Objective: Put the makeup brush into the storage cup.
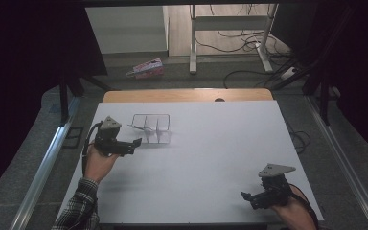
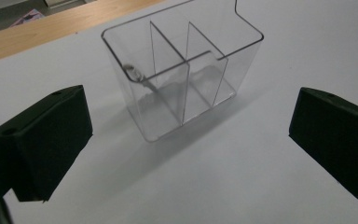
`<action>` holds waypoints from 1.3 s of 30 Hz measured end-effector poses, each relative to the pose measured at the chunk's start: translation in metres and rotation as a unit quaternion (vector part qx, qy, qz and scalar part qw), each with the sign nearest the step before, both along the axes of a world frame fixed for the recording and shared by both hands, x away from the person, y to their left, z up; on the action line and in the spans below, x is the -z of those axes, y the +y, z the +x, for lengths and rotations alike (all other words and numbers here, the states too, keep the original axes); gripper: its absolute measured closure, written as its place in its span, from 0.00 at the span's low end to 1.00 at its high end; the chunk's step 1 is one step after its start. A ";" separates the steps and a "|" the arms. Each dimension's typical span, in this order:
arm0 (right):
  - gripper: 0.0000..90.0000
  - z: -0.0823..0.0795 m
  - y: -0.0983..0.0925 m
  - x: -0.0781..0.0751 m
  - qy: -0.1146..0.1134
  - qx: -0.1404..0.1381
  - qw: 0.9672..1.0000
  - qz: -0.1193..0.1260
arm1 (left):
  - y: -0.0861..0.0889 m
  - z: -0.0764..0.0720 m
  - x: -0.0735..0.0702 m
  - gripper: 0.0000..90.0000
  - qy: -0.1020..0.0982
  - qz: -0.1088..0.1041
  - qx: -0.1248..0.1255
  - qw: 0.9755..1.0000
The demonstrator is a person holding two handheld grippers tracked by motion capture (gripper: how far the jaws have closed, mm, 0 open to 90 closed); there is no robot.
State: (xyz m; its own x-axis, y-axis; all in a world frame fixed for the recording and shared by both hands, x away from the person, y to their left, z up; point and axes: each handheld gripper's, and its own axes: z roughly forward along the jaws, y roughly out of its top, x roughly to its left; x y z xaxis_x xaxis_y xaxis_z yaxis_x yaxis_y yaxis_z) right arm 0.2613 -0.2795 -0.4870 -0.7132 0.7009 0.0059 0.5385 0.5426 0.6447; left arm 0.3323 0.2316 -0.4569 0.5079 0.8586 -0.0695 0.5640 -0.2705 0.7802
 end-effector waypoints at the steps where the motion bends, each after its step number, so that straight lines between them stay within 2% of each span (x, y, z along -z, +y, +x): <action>1: 0.00 0.000 0.000 0.000 0.000 0.001 1.000 0.000 | 0.001 -0.001 0.002 0.00 0.000 -0.001 -0.002 1.000; 4: 0.00 0.000 0.000 0.000 0.000 0.001 1.000 -0.001 | 0.003 -0.003 0.005 0.00 0.003 0.001 -0.003 1.000; 8: 0.00 0.000 0.000 0.000 0.000 0.000 1.000 -0.003 | 0.005 -0.007 0.008 0.00 0.003 -0.008 -0.003 1.000; 14: 0.00 0.000 0.000 0.000 -0.002 0.000 1.000 -0.003 | 0.004 -0.013 0.016 0.00 0.010 0.005 0.002 1.000; 18: 0.00 0.001 -0.002 -0.001 -0.003 0.005 1.000 0.004 | 0.006 -0.020 0.018 0.00 0.007 0.007 0.001 1.000; 20: 0.00 0.001 -0.002 -0.002 -0.003 0.008 1.000 0.016 | 0.006 -0.025 0.020 0.00 0.006 0.007 0.001 1.000; 23: 0.00 0.001 -0.002 -0.002 -0.008 0.006 1.000 0.017 | 0.006 -0.028 0.020 0.00 0.005 0.010 0.001 1.000; 28: 0.00 0.001 -0.002 -0.001 -0.003 0.009 1.000 0.016 | 0.005 -0.036 0.019 0.00 0.001 0.014 0.005 1.000; 39: 0.00 0.001 -0.001 -0.001 -0.003 0.007 1.000 0.009 | 0.007 -0.051 0.018 0.00 -0.006 0.013 0.004 1.000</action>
